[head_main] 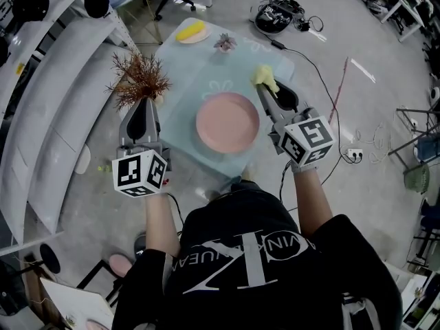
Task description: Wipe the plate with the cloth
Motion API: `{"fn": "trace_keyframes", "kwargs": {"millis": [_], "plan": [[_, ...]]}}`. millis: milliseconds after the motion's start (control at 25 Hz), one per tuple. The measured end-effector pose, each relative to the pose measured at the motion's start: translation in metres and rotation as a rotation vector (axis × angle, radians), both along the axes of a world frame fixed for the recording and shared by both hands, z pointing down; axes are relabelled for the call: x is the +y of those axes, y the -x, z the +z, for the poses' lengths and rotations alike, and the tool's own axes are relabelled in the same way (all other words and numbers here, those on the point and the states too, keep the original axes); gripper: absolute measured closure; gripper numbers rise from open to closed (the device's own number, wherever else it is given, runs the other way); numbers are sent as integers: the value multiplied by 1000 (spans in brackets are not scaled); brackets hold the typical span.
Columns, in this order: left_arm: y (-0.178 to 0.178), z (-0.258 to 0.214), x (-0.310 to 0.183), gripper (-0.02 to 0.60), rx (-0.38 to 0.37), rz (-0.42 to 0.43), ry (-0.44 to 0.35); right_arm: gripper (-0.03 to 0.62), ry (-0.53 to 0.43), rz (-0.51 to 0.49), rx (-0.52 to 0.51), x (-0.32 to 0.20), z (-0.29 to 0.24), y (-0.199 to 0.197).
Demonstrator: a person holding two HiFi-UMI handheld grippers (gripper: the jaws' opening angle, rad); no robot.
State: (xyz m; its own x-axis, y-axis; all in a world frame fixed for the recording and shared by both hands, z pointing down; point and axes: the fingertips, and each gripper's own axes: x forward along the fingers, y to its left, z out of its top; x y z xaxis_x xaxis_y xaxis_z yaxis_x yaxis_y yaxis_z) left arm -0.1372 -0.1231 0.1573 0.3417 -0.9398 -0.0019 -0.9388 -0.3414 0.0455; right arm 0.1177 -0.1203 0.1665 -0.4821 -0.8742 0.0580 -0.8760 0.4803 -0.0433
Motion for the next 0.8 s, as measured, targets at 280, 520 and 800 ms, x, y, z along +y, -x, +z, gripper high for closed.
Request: {"fn": "trace_keyframes", "kwargs": {"millis": [280,520,800], "plan": [[3,4,-7,581,2,-6,7,519,18,-7,10,-2,9,-2],[2,4,-11,581,1,-11,8,519,26,-16,16,-5,12,-4],[3,5,-10,581,5,-20,11,519,25,-27,8,-7,14,-4]]}}
